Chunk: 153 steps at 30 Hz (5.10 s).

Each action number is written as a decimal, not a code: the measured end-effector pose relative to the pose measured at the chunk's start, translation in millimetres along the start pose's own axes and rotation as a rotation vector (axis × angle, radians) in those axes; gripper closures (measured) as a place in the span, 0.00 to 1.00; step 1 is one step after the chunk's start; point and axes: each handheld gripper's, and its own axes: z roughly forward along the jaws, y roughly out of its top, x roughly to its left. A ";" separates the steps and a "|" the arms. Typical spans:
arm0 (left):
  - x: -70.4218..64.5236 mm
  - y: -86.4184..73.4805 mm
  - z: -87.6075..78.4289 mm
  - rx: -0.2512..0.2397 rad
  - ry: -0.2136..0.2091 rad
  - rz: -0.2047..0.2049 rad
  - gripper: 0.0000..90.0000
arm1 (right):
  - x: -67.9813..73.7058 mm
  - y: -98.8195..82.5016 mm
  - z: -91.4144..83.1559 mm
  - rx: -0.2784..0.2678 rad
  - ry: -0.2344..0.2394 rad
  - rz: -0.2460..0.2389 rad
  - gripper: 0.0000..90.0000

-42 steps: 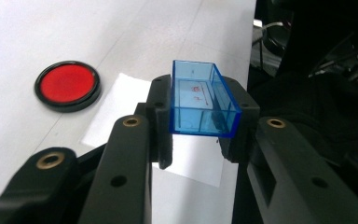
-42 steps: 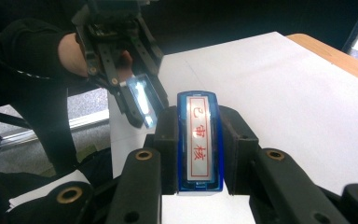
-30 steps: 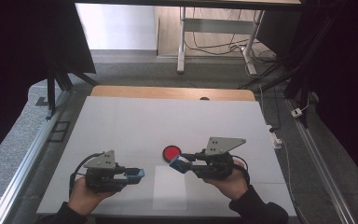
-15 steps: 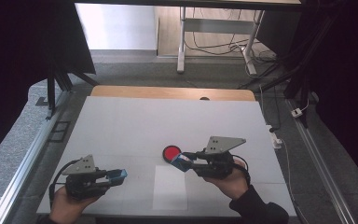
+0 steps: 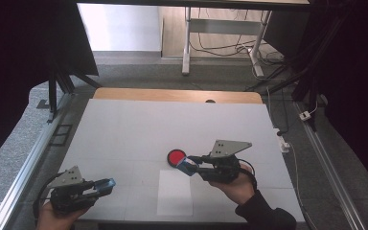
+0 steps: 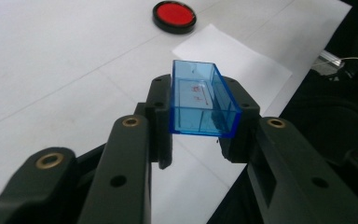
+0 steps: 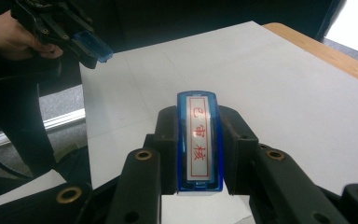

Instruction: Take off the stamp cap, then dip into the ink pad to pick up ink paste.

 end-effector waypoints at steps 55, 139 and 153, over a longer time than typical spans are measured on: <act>3.7 -14.4 -4.8 0.066 0.037 -0.037 0.75 | -34.4 -5.4 46.2 0.139 -0.107 0.030 0.79; 0.8 -13.6 -2.7 0.092 0.050 -0.016 0.75 | -63.4 -23.9 129.4 0.345 -0.200 0.008 0.80; 1.0 -13.6 -2.5 0.093 0.048 -0.017 0.75 | -77.4 -30.8 124.2 0.283 -0.141 0.124 0.79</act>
